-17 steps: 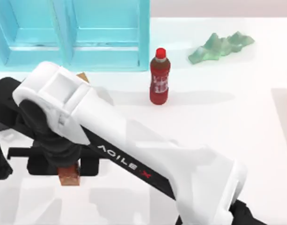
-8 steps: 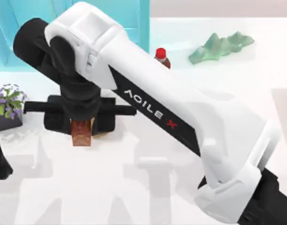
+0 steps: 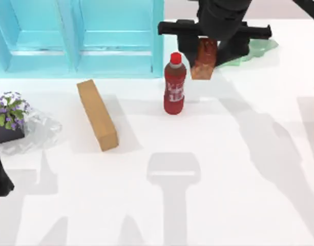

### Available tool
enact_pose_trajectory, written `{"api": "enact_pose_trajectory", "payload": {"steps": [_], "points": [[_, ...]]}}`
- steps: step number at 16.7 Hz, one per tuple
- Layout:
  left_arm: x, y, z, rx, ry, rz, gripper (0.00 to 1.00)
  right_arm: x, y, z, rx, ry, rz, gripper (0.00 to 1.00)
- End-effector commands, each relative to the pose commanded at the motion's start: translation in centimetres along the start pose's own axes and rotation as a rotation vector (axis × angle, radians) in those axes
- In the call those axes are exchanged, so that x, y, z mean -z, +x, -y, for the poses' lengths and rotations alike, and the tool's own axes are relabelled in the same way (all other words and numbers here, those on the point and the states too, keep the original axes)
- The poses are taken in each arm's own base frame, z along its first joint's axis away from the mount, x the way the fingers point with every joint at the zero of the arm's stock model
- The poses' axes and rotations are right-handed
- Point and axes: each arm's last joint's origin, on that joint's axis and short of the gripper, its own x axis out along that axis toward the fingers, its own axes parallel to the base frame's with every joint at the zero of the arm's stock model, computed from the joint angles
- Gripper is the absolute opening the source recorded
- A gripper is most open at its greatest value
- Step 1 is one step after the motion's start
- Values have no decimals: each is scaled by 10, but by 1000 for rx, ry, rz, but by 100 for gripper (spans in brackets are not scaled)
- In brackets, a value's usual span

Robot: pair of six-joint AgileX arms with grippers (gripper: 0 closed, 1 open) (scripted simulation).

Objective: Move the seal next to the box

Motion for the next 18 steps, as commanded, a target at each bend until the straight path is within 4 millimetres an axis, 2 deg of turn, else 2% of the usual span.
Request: {"api": "enact_pose_trajectory", "payload": {"steps": [2,4,6,8,11,16,18], "points": [[0,0,0,0,0,0,100,-7,-8,57,27,4,2,0],[0,0,0,0,0,0,100,-6,-12,110,58,13,-9,0],[0,0,0,0,0,0,100,1,-14,153,84,25,-22,0],[0,0,0,0,0,0,100,10,-16,184,102,37,-32,0],[0,0,0,0,0,0,100,17,-16,205,115,46,-40,0],[0,0,0,0,0,0,100,17,-15,204,115,45,-44,0],[0,0,0,0,0,0,100,18,-8,205,115,45,-42,0]]}}
